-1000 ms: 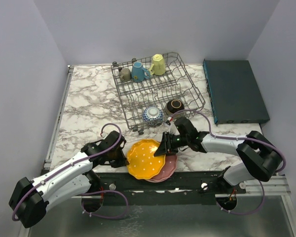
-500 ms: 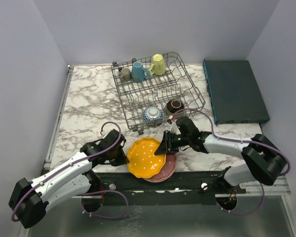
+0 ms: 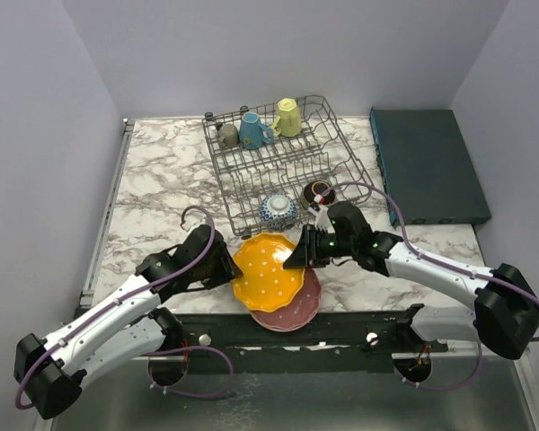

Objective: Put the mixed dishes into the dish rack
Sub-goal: Pick up the plate at the center of the board.

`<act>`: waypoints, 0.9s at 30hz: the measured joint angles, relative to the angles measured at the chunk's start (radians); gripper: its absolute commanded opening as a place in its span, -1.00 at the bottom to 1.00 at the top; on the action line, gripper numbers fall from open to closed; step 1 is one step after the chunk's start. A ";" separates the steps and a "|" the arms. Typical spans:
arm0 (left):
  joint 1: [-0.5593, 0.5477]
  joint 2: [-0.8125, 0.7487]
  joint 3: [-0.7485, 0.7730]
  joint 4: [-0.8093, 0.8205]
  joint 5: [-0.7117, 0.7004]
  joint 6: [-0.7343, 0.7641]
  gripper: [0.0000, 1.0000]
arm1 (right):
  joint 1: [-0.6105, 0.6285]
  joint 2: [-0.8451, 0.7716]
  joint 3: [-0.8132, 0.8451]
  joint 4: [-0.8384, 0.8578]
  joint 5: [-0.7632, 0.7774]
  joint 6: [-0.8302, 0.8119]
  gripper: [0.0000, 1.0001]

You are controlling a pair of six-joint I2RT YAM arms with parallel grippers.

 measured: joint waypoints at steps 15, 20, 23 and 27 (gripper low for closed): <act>-0.001 -0.026 0.100 0.019 -0.093 0.076 -0.01 | -0.017 -0.058 0.175 -0.269 0.189 -0.120 -0.99; -0.001 -0.037 0.133 0.011 -0.126 0.109 0.01 | -0.035 -0.063 0.235 -0.343 0.242 -0.148 -0.99; -0.001 -0.041 0.148 0.006 -0.145 0.129 0.04 | -0.042 -0.066 0.279 -0.373 0.270 -0.166 -0.99; -0.001 -0.048 0.167 -0.001 -0.169 0.166 0.08 | -0.044 -0.066 0.347 -0.425 0.311 -0.188 -0.99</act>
